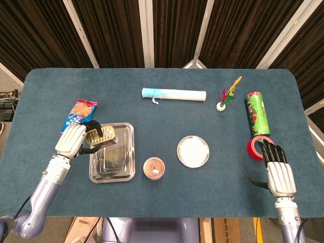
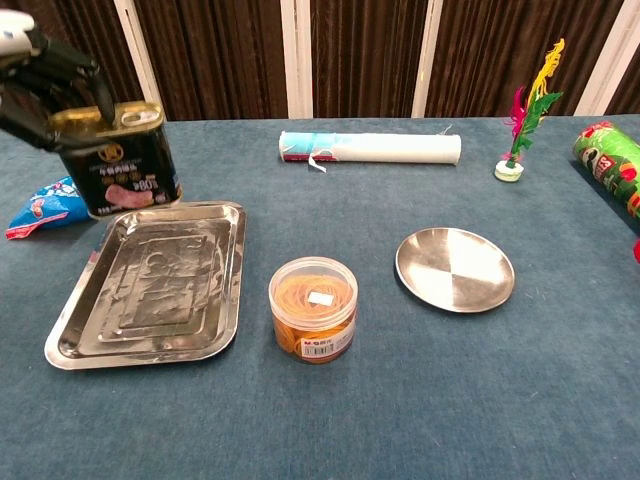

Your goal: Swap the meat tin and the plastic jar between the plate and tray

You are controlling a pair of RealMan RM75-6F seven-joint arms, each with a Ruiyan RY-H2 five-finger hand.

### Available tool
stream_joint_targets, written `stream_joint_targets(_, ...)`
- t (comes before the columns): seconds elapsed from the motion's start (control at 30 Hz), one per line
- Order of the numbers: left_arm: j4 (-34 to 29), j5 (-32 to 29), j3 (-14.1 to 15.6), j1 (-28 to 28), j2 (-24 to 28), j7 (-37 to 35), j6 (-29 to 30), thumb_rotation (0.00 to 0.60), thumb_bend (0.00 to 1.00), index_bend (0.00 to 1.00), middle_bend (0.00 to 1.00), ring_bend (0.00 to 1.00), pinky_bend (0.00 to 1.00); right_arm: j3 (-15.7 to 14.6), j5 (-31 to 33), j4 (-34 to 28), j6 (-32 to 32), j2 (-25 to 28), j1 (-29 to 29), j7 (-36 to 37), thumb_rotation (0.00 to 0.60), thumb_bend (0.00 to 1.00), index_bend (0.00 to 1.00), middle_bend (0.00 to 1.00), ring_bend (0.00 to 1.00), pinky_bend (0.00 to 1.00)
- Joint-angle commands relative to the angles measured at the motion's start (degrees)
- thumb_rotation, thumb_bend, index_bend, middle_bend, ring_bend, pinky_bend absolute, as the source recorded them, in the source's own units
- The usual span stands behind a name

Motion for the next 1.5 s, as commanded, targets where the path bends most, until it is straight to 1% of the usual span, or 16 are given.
stream_joint_targets(0.03, 6.31, 3.28, 1.97, 0.36, -3.14, -5.20, -2.11, 0.600, 0.66, 0.50, 0.52, 0.42, 0.45, 0.09, 0.18, 0.09, -0.12, -0.09, 0.06, -0.07, 0.600, 0.00, 0.00, 0.00, 0.03, 0.00)
stream_joint_targets(0.27, 15.07, 5.86, 3.86, 0.20, -7.94, -10.83, -4.33, 0.600, 0.66, 0.49, 0.50, 0.39, 0.43, 0.21, 0.58, 0.06, -0.25, -0.26, 0.07, -0.11, 0.600, 0.00, 0.00, 0.00, 0.03, 0.00)
stream_joint_targets(0.4, 17.91, 7.79, 4.43, -0.32, -9.77, -14.41, -5.47, 0.600, 0.63, 0.47, 0.45, 0.35, 0.40, 0.37, 0.75, -0.03, -0.06, -0.17, -0.03, 0.15, 0.600, 0.00, 0.00, 0.00, 0.03, 0.00)
stream_joint_targets(0.47, 18.85, 8.78, 4.91, -0.65, -10.25, -15.39, -6.19, 0.600, 0.57, 0.44, 0.40, 0.31, 0.39, 0.47, 0.92, -0.02, -0.03, -0.14, -0.06, 0.19, 0.600, 0.00, 0.00, 0.00, 0.03, 0.00)
stream_joint_targets(0.63, 19.65, 10.21, 5.02, -1.06, -10.86, -17.30, -6.47, 0.600, 0.35, 0.35, 0.27, 0.21, 0.33, 0.47, 1.00, -0.02, -0.09, -0.15, -0.06, 0.22, 0.600, 0.00, 0.00, 0.00, 0.03, 0.00)
stream_joint_targets(0.77, 18.31, 10.62, 5.47, -1.03, -9.29, -17.01, -6.97, 0.600, 0.17, 0.24, 0.09, 0.03, 0.19, 0.63, 1.37, -0.26, 0.07, -0.10, -0.19, 0.13, 0.600, 0.00, 0.00, 0.00, 0.03, 0.00)
stream_joint_targets(0.8, 17.79, 10.41, 5.70, -1.09, -8.66, -16.47, -7.52, 0.600, 0.14, 0.21, 0.04, 0.00, 0.16, 0.63, 1.46, -0.33, 0.04, -0.07, -0.22, 0.13, 0.600, 0.00, 0.00, 0.00, 0.03, 0.00)
stream_joint_targets(0.87, 15.65, 9.60, 6.13, -1.21, -6.53, -14.29, -8.81, 0.600, 0.11, 0.19, 0.01, 0.00, 0.13, 0.61, 1.78, -0.59, -0.21, 0.03, -0.22, 0.01, 0.600, 0.00, 0.00, 0.00, 0.03, 0.00)
stream_joint_targets(0.97, 11.63, 8.70, 6.19, -0.87, -3.70, -11.88, -8.85, 0.600, 0.09, 0.18, 0.00, 0.00, 0.11, 0.60, 1.95, -1.03, -0.28, 0.18, -0.23, -0.35, 0.600, 0.00, 0.00, 0.00, 0.03, 0.00)
stream_joint_targets(1.03, 8.61, 9.23, 5.83, -0.15, -2.03, -12.11, -7.12, 0.600, 0.10, 0.18, 0.00, 0.00, 0.11, 0.67, 1.98, -1.13, -0.10, 0.21, -0.29, -0.43, 0.600, 0.00, 0.00, 0.00, 0.03, 0.00)
stream_joint_targets(1.13, 3.62, 12.46, 5.57, 3.25, 1.67, -11.09, 0.68, 0.600, 0.10, 0.18, 0.00, 0.00, 0.11, 0.78, 2.02, -1.10, 0.00, 0.30, -0.32, -0.37, 0.600, 0.00, 0.00, 0.00, 0.03, 0.00)
stream_joint_targets(1.23, 0.28, 14.42, 7.21, 8.63, 5.01, -2.81, 9.77, 0.600, 0.11, 0.19, 0.00, 0.00, 0.11, 0.61, 1.55, -0.65, -0.42, 0.40, -0.06, -0.04, 0.600, 0.00, 0.00, 0.00, 0.03, 0.00)
stream_joint_targets(1.3, -1.84, 14.26, 8.98, 13.47, 6.43, 5.26, 16.49, 0.600, 0.11, 0.19, 0.00, 0.00, 0.11, 0.23, 0.56, 0.09, -1.11, 0.51, 0.38, 0.70, 0.600, 0.00, 0.00, 0.00, 0.03, 0.00)
stream_joint_targets(1.33, -2.22, 14.00, 10.06, 15.70, 6.79, 8.78, 19.12, 0.600, 0.12, 0.20, 0.00, 0.00, 0.11, 0.02, -0.15, 0.49, -1.41, 0.56, 0.62, 1.29, 0.600, 0.00, 0.00, 0.00, 0.03, 0.00)
stream_joint_targets(1.4, -2.16, 13.89, 11.54, 18.94, 6.89, 12.09, 22.75, 0.600, 0.12, 0.20, 0.00, 0.00, 0.11, -0.29, -1.54, 1.00, -1.85, 0.64, 1.12, 2.61, 0.600, 0.00, 0.00, 0.00, 0.03, 0.00)
stream_joint_targets(1.5, -0.25, 14.05, 12.11, 21.61, 6.47, 10.59, 25.59, 0.600, 0.12, 0.20, 0.00, 0.00, 0.10, -0.74, -4.29, 0.65, -2.51, 1.12, 2.20, 4.10, 0.600, 0.00, 0.00, 0.00, 0.02, 0.00)
